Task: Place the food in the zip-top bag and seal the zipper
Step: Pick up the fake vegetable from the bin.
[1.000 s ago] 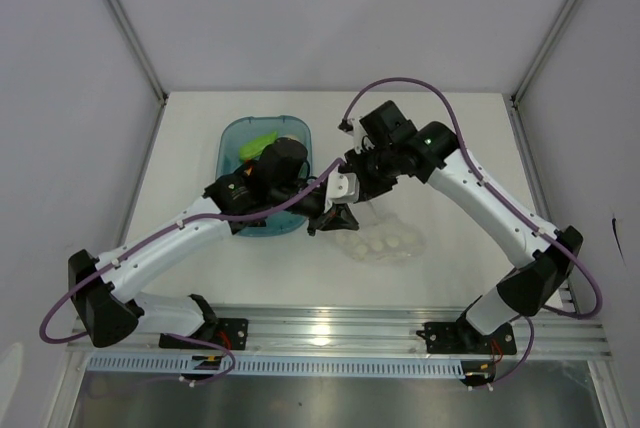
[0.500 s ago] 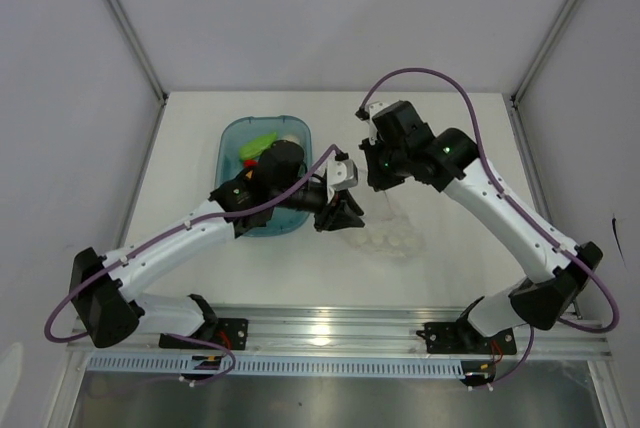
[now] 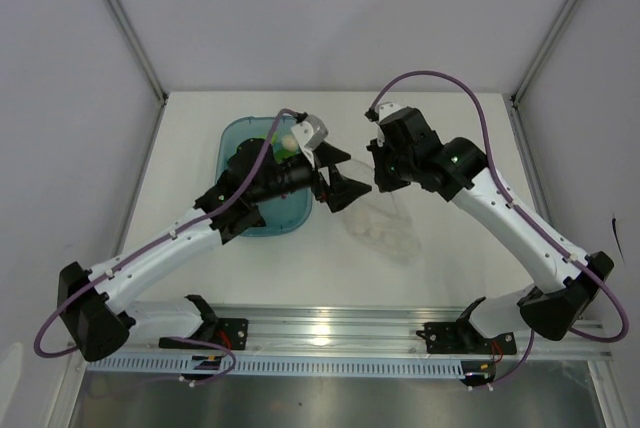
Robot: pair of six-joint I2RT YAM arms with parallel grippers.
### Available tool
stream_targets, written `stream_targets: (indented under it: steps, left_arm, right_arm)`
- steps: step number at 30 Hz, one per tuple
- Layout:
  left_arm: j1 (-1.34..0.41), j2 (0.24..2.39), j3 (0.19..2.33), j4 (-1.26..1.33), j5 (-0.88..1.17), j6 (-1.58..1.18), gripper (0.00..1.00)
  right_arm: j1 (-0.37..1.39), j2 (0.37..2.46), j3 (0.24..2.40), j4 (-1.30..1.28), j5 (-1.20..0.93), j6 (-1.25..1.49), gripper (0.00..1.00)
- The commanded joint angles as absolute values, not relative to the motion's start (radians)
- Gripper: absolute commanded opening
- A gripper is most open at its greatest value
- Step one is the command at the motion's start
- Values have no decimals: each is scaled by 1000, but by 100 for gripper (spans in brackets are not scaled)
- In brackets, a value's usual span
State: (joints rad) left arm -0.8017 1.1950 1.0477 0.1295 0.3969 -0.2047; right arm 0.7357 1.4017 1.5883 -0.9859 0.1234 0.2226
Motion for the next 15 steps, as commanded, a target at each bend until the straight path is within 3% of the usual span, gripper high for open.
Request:
stream_targets:
  steps: [1,6,8,15]
  left_arm:
    - [-746,1169,1080,140,295,-384,99]
    - [-615,1123,990,255,364,-534,99]
    - [-591,1069,924,275,286,-511,100]
    - [-537,1233,1208,-217,30,-391,96]
  right_arm:
    - [739,1365,1568,-931,188,259,0]
    - [742,1370,1542,-923,273,296,0]
    - [741,1377,1540,-936,339,305,0]
    - [742,1390,1569,-948,469,290,0]
